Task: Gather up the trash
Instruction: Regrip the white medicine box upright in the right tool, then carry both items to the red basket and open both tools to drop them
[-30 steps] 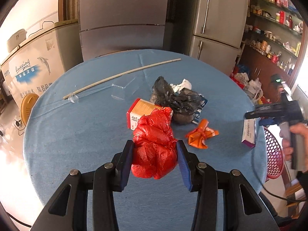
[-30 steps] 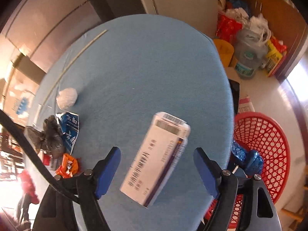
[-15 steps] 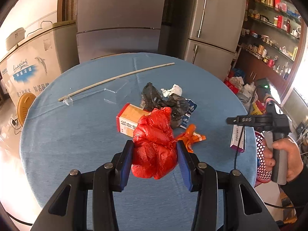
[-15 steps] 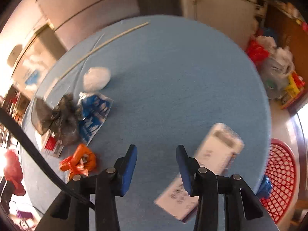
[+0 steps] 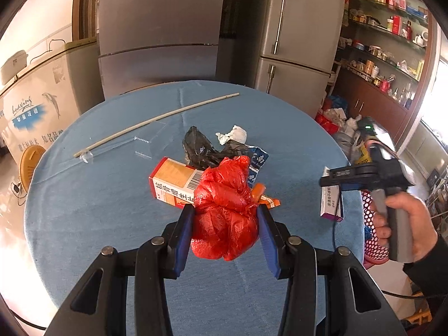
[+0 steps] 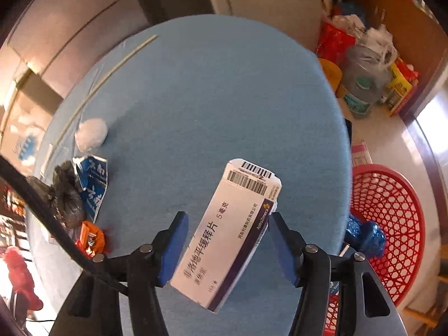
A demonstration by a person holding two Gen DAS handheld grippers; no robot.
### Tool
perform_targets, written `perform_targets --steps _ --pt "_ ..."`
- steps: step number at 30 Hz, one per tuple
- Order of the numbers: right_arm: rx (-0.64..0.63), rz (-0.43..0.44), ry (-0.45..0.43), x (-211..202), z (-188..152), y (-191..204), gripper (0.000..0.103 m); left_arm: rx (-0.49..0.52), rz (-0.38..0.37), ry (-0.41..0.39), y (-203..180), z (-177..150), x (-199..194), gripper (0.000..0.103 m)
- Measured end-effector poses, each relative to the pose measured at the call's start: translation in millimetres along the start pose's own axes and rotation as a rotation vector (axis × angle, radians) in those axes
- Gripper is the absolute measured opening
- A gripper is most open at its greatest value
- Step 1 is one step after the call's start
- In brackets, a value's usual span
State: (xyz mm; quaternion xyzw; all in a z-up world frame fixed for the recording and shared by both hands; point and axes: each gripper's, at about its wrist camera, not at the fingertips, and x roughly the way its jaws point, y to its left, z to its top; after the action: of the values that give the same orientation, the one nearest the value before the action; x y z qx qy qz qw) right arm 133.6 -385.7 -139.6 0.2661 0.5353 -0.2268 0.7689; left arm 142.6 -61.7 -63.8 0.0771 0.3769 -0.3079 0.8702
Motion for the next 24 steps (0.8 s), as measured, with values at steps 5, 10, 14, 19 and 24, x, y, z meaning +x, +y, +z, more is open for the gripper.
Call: perform_targets --steps 5,10,14,19,24 --pt "-0.087 -0.068 -0.016 19 3 28 0.064 -0.023 0.014 0.005 6 -1 -4 0.047" --pt "-0.243 -0.125 -0.079 21 -8 54 0.048 -0.031 0.015 0.007 5 1 -5 0.047" --pt "-0.234 -0.078 -0.106 12 -15 45 0.048 -0.023 0.007 0.012 -4 4 -3 0.047" --pt "-0.234 0.031 -0.177 -18 -24 28 0.048 -0.003 -0.007 0.008 -20 11 -2 0.047" --pt "-0.161 0.205 -0.247 -45 -28 1 0.048 0.015 -0.013 0.013 -41 21 2 0.047"
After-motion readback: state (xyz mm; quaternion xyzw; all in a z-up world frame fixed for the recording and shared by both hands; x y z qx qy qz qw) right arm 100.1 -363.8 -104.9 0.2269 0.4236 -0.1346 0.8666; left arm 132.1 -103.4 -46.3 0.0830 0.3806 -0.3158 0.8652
